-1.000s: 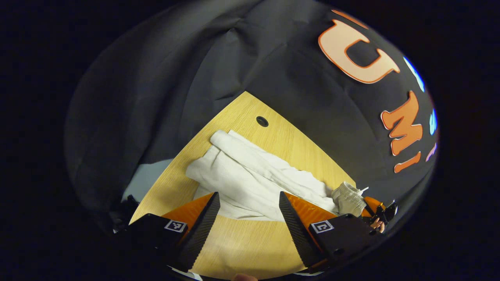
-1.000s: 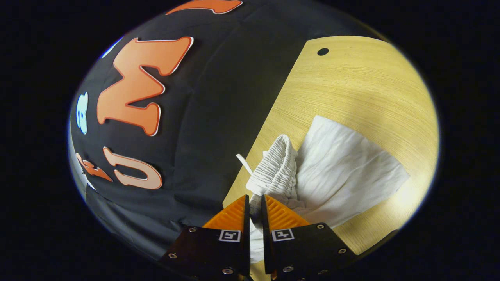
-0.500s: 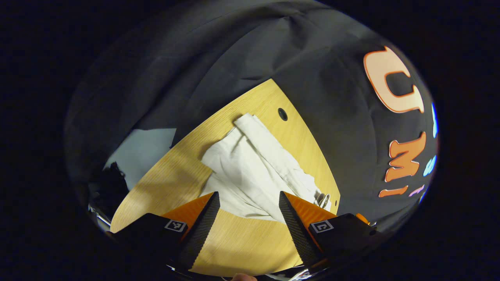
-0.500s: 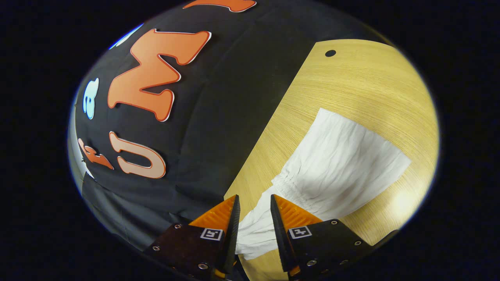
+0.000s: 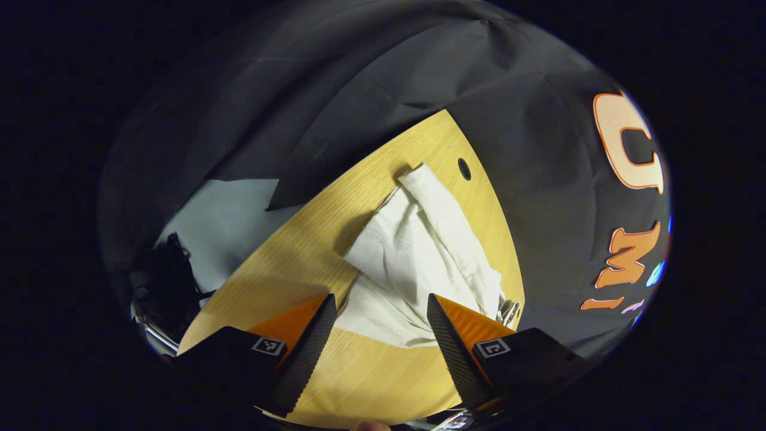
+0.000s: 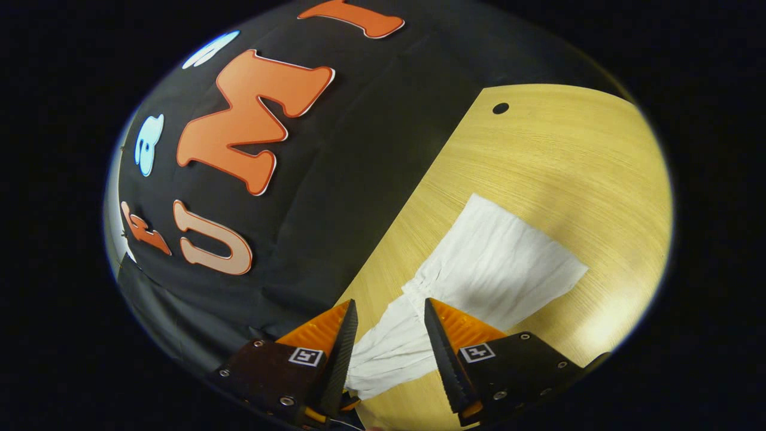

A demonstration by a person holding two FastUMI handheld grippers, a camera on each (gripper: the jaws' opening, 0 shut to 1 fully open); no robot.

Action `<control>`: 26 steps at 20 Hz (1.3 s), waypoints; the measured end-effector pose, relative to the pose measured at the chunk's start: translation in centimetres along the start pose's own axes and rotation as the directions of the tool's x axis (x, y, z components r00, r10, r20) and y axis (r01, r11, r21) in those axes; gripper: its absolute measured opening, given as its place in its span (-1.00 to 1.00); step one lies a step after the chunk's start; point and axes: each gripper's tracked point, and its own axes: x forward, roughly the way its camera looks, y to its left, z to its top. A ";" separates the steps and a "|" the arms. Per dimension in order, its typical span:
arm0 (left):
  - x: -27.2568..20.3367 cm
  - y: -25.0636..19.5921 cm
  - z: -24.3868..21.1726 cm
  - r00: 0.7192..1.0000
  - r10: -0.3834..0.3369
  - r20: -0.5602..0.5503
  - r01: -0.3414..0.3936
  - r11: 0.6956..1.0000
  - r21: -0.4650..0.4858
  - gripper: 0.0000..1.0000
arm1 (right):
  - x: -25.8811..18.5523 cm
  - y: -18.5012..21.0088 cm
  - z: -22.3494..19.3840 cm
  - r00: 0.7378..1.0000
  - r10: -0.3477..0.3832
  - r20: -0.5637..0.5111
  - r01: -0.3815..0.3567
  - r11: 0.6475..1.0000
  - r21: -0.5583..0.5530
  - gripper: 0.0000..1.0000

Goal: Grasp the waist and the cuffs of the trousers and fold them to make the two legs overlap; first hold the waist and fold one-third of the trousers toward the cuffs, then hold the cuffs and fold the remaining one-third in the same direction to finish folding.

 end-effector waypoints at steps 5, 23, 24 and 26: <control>2.1 -2.4 0.1 0.999 -0.040 -0.005 0.040 0.997 0.063 0.94 | -1.8 -1.5 0.7 0.999 -0.021 0.029 0.021 1.000 0.024 0.40; 1.3 -7.3 0.3 0.990 -0.023 0.140 0.000 0.987 0.164 -0.79 | -6.2 -5.9 0.9 0.994 -0.100 0.039 0.102 0.993 -0.052 0.82; 0.7 -7.9 0.3 0.988 -0.031 0.150 0.004 0.984 0.179 -0.80 | -6.5 -6.3 1.0 0.994 -0.107 0.039 0.109 0.992 -0.065 0.89; -0.3 -9.7 0.2 0.984 -0.050 0.170 0.014 0.978 0.208 -0.80 | -6.9 -6.9 1.3 0.992 -0.121 0.033 0.124 0.989 -0.082 0.92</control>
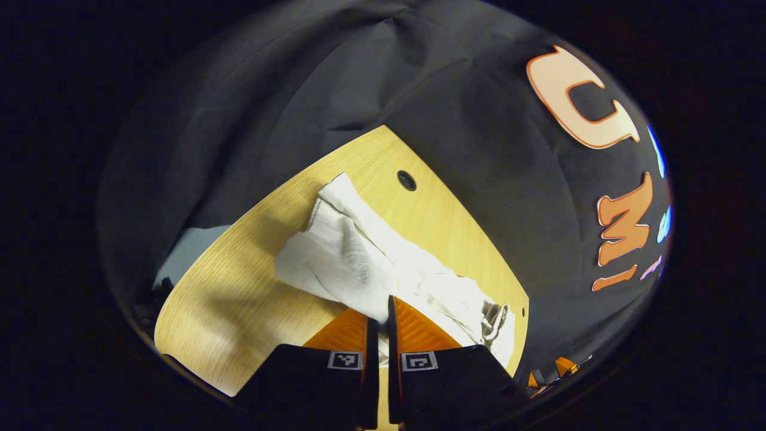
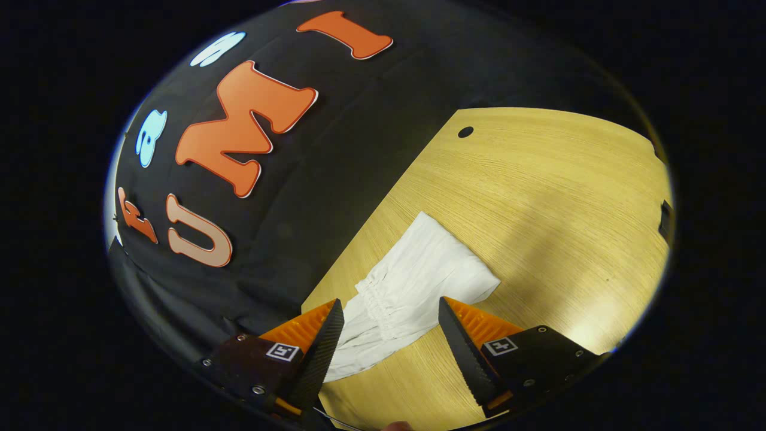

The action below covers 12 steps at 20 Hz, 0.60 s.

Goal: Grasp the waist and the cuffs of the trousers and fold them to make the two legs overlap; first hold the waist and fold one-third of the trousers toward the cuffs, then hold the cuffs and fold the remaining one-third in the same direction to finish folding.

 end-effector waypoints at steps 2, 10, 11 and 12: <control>-0.8 -1.8 0.4 1.000 -0.017 0.022 0.016 0.999 0.036 -0.79 | -0.2 -0.5 0.7 1.000 -0.003 0.004 0.003 1.000 -0.006 0.92; -2.6 -11.0 1.6 0.993 -0.082 0.090 0.069 0.988 0.138 -0.80 | -0.9 -3.4 2.8 1.000 -0.028 -0.005 0.028 0.998 -0.064 0.92; -2.9 -12.3 1.8 0.990 -0.097 0.097 0.084 0.988 0.133 -0.81 | -1.0 -4.0 3.2 0.999 -0.040 -0.002 0.040 0.996 -0.077 0.92; -2.9 -13.4 1.8 0.989 -0.105 0.107 0.091 0.987 0.132 -0.80 | -1.3 -4.3 3.6 0.999 -0.043 -0.001 0.043 0.995 -0.086 0.92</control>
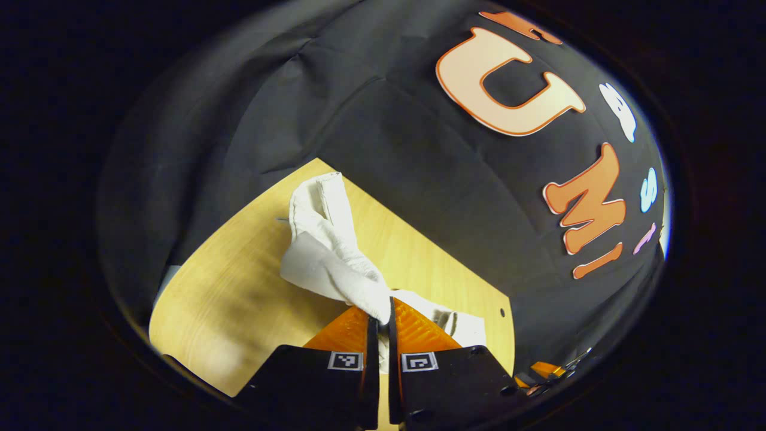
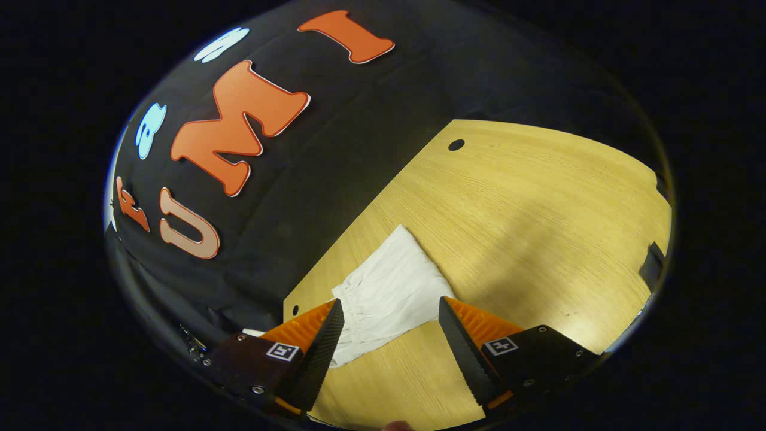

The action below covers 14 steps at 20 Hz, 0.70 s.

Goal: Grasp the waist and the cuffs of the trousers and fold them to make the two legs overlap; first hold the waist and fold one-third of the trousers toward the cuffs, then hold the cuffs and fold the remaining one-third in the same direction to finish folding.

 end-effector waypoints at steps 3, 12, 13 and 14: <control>0.1 -3.3 -0.2 1.000 -0.022 0.008 0.022 0.999 0.031 -0.84 | -0.3 -1.1 1.1 1.000 -0.011 0.007 0.011 0.999 -0.036 0.92; 2.0 -13.7 -2.1 0.998 -0.067 0.013 0.065 0.994 0.084 -0.80 | -1.9 -4.1 4.1 0.999 -0.033 0.008 0.034 0.990 -0.137 0.94; 2.4 -14.9 -2.5 0.997 -0.072 0.008 0.071 0.993 0.091 -0.80 | -2.0 -4.5 4.4 0.999 -0.035 0.004 0.035 0.989 -0.140 0.94; 3.0 -16.0 -3.0 0.997 -0.071 0.003 0.071 0.993 0.096 -0.80 | -2.1 -5.0 4.8 0.999 -0.032 0.000 0.032 0.989 -0.147 0.95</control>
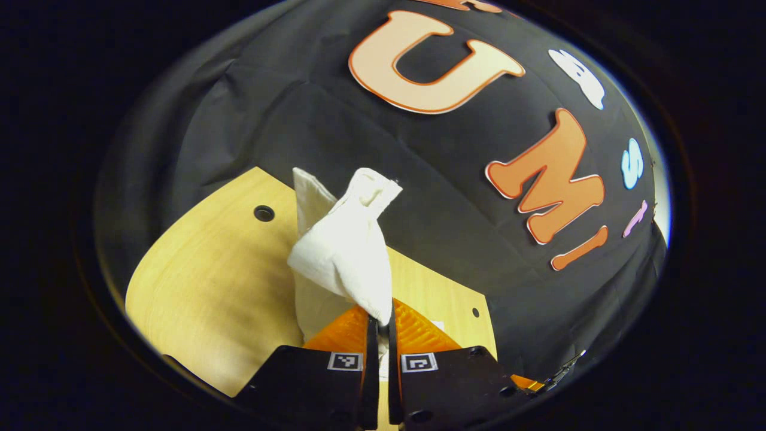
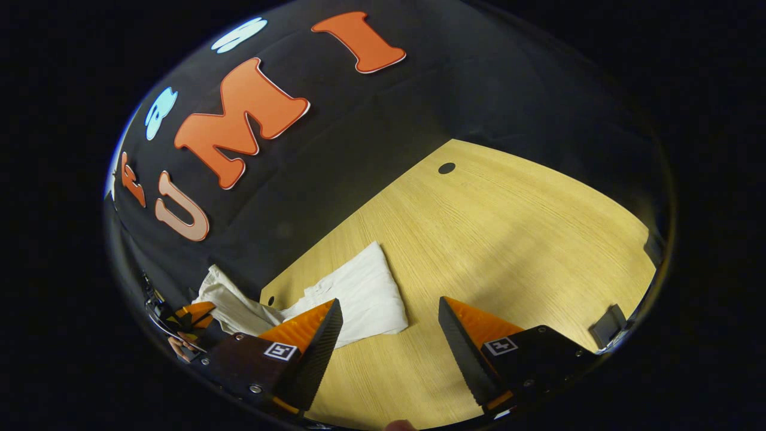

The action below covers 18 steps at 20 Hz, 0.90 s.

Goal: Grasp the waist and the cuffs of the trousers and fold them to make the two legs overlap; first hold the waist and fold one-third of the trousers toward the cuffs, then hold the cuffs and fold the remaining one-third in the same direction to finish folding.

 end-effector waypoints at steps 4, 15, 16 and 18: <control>2.4 -4.7 -1.9 1.000 -0.016 -0.024 0.017 0.999 0.036 -0.80 | -0.3 -2.3 0.9 1.000 -0.012 -0.010 0.012 0.999 -0.030 0.95; 10.3 -15.8 -10.7 0.988 -0.071 -0.138 0.088 0.989 0.119 -0.80 | -0.2 -6.9 3.7 0.999 -0.012 -0.031 0.012 1.000 -0.017 0.95; 10.8 -16.5 -11.7 0.986 -0.072 -0.150 0.091 0.988 0.128 -0.80 | -0.2 -7.2 3.9 0.999 -0.012 -0.031 0.012 1.000 -0.017 0.95; 12.0 -17.4 -13.6 0.982 -0.064 -0.177 0.091 0.985 0.148 -0.80 | -0.3 -8.0 4.2 0.999 -0.018 -0.035 0.017 1.000 -0.020 0.95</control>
